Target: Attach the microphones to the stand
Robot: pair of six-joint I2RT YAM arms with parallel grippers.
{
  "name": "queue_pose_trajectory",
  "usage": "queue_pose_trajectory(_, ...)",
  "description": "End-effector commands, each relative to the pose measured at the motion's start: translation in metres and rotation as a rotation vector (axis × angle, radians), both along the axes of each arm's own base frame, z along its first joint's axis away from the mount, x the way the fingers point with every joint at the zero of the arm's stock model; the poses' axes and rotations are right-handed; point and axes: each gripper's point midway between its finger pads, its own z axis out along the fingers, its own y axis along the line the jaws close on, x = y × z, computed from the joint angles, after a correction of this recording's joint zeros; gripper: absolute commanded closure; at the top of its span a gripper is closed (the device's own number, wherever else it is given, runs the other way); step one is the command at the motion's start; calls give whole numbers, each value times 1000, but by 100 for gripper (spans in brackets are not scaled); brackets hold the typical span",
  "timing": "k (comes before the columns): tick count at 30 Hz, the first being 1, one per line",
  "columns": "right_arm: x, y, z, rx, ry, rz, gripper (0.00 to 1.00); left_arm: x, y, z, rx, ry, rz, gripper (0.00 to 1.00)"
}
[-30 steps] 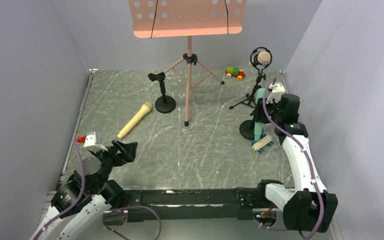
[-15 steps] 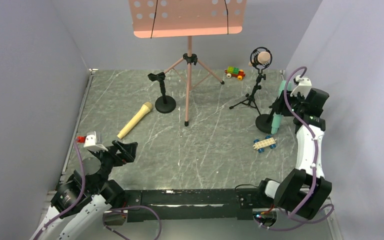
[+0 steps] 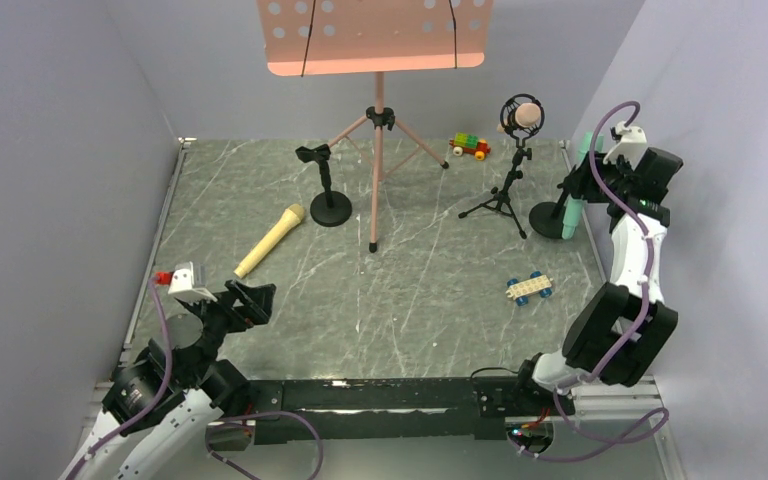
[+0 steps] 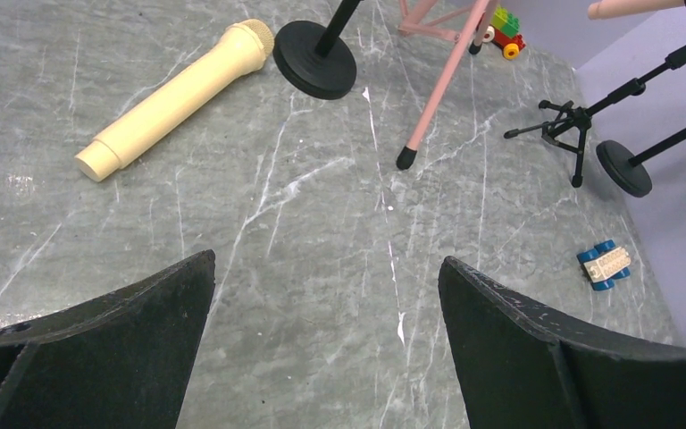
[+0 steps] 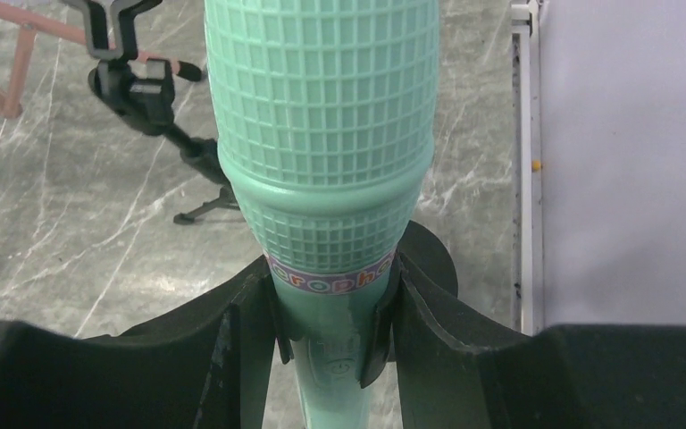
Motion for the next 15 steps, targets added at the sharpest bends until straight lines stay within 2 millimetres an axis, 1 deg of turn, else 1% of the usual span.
queue_pose_trajectory(1, 37, -9, 69, -88, -243, 63, 78, 3, 1, 13, 0, -28, 11, 1)
queue_pose_trajectory(3, 49, -14, 66, -85, -249, 72, 78, 3, 2, 13, 4, -26, 11, 1)
queue_pose_trajectory(4, 53, -15, 68, -93, -262, 78, 78, 3, 2, 13, 4, -26, 12, 1)
queue_pose_trajectory(5, 59, -17, 63, -91, -262, 83, 77, 3, 2, 13, 6, -25, 15, 1)
queue_pose_trajectory(8, 73, -21, 59, -103, -288, 110, 77, 4, 3, 12, 7, -23, 20, 1)
queue_pose_trajectory(12, 84, -19, 51, -106, -325, 162, 75, 4, 3, 11, -3, -20, 26, 1)
queue_pose_trajectory(15, 90, -19, 42, -87, -326, 175, 70, 4, 2, 9, -12, -20, 26, 1)
